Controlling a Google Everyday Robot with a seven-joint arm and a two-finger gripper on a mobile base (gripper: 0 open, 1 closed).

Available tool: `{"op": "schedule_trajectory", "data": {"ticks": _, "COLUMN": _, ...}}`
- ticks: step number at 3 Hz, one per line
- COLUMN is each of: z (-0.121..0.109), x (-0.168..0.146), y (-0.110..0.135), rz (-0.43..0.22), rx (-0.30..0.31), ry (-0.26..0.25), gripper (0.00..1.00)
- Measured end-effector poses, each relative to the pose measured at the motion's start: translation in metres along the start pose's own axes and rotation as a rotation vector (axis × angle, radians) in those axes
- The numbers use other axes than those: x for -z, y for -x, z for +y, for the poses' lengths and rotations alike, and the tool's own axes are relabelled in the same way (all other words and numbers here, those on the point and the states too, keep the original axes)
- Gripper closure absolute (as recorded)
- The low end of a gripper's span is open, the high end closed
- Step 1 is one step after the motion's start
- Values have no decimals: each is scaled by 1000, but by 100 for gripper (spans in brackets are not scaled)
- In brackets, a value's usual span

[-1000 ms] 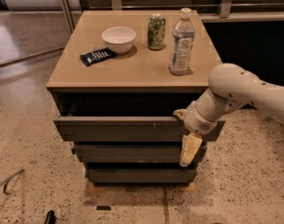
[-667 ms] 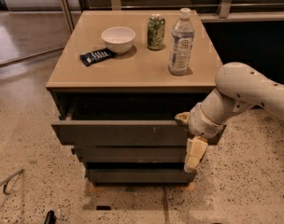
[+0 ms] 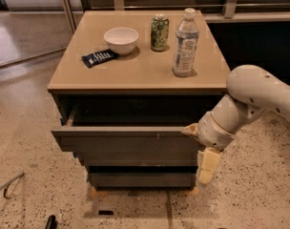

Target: Open top drawer

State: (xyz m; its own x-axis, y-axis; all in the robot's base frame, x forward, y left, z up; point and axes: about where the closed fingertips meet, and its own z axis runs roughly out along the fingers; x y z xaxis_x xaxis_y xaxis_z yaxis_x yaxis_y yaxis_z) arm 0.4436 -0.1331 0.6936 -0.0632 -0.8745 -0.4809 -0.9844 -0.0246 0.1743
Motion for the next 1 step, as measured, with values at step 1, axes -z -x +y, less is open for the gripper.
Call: {"op": "schedule_trajectory", "data": {"ticks": 1, "z": 0, "x": 0, "y": 0, "rz": 0, "rx": 0, "ry": 0, "gripper": 0}}
